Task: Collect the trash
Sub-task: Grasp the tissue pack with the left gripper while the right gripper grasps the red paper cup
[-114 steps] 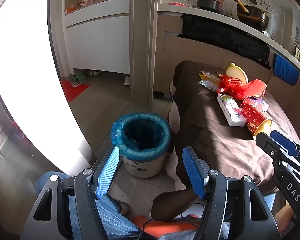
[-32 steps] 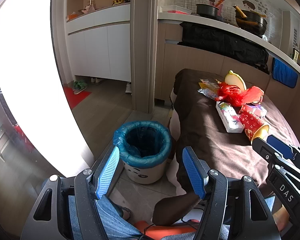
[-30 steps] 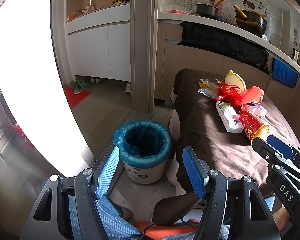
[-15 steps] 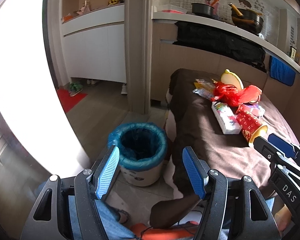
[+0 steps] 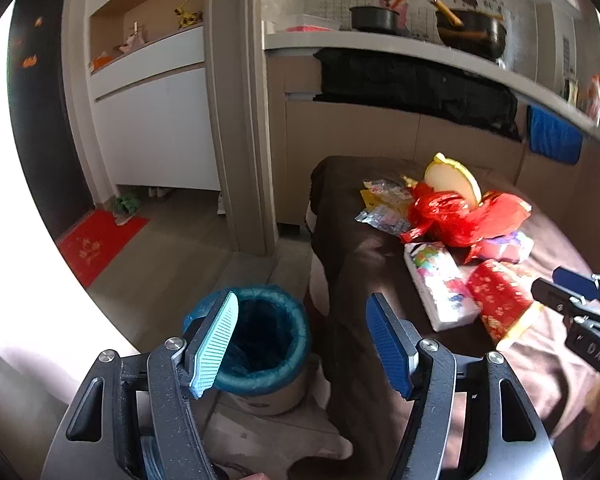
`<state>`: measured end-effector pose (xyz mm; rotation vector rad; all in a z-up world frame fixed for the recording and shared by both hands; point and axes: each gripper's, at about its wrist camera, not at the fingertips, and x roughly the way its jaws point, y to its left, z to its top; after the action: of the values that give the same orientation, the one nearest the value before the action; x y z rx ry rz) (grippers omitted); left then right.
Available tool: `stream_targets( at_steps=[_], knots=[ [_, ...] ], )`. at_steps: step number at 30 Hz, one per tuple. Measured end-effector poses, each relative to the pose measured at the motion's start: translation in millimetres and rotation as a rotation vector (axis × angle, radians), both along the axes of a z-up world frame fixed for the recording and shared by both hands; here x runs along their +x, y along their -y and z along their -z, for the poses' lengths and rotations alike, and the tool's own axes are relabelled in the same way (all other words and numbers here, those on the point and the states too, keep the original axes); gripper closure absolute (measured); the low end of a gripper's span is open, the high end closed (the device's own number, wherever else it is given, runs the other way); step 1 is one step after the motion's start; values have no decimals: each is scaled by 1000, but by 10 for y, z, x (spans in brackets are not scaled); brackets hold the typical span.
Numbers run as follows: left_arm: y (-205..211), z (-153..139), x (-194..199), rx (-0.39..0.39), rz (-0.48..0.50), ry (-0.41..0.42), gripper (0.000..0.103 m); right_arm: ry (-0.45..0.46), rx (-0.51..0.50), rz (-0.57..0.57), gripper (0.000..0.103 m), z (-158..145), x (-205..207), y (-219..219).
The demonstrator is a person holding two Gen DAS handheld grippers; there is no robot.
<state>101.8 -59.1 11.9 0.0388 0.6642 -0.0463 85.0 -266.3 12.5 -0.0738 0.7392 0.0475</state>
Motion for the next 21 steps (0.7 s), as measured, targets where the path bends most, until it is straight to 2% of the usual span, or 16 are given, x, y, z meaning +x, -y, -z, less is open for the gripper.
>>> stream_targets(
  at_steps=[5, 6, 9, 10, 15, 19, 21],
  knots=[
    [183, 130, 218, 70, 7, 10, 36, -54, 3, -35, 66, 152, 267, 137],
    [210, 149, 250, 67, 13, 6, 35, -65, 6, -42, 66, 183, 312, 150],
    [292, 205, 401, -16, 76, -57, 36, -112, 29, -72, 66, 275, 410, 183],
    [324, 215, 429, -28, 90, -71, 36, -124, 46, -86, 63, 298, 437, 200],
    [498, 230, 543, -48, 149, -98, 36, -173, 78, -99, 49, 418, 586, 257],
    [639, 261, 600, -50, 175, -111, 36, -188, 116, -76, 51, 440, 609, 338],
    [726, 285, 612, -39, 176, -104, 36, -157, 104, -44, 52, 406, 565, 393]
  ],
)
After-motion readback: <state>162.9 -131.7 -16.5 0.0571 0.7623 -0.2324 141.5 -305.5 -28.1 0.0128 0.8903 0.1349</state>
